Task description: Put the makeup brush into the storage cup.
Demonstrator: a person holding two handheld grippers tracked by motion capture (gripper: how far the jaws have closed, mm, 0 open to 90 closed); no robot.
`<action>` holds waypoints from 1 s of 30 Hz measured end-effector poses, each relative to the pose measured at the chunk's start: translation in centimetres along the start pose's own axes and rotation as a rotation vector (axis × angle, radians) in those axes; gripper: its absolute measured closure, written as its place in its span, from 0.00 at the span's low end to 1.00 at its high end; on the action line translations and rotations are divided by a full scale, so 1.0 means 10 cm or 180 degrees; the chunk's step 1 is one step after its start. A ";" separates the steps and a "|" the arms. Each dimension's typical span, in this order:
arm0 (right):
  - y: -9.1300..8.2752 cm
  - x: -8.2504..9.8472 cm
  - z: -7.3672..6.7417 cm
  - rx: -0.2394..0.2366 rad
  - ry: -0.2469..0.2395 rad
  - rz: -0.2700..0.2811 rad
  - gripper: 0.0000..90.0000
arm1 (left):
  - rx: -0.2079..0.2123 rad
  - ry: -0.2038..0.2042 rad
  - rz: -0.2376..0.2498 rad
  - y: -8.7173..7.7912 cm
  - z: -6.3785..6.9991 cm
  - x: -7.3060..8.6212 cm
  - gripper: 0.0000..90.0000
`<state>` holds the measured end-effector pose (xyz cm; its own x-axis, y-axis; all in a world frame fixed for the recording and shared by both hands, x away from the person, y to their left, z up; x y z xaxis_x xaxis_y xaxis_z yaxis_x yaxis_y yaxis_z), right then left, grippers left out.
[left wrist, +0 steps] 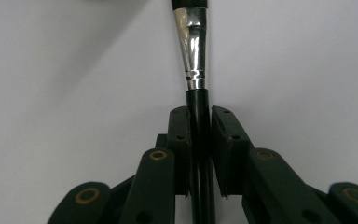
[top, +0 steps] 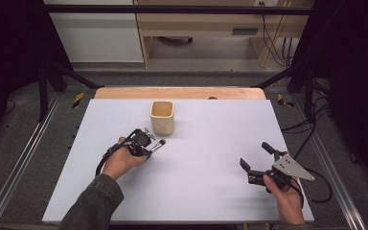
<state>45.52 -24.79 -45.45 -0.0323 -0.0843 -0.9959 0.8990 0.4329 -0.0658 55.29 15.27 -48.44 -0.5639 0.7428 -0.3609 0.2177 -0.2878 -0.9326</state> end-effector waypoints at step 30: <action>0.00 0.00 -0.01 0.0005 0.0015 -0.0020 0.03 | -0.0005 0.0165 0.0207 -0.12 0.12 0.01 0.88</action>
<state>45.52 -24.72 -45.49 -0.0401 -0.0829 -0.9957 0.8995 0.4310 -0.0721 54.05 15.00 -47.33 -0.5065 0.7529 -0.4202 0.2538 -0.3355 -0.9072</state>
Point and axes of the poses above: each handheld gripper's, and its own axes: y roughly forward along the jaws, x roughly out of its underside, z roughly to its right, the point moved 4 cm from there along y, roughly forward along the jaws, and after that the axes turned 7 degrees about x, right-handed, at the moved point
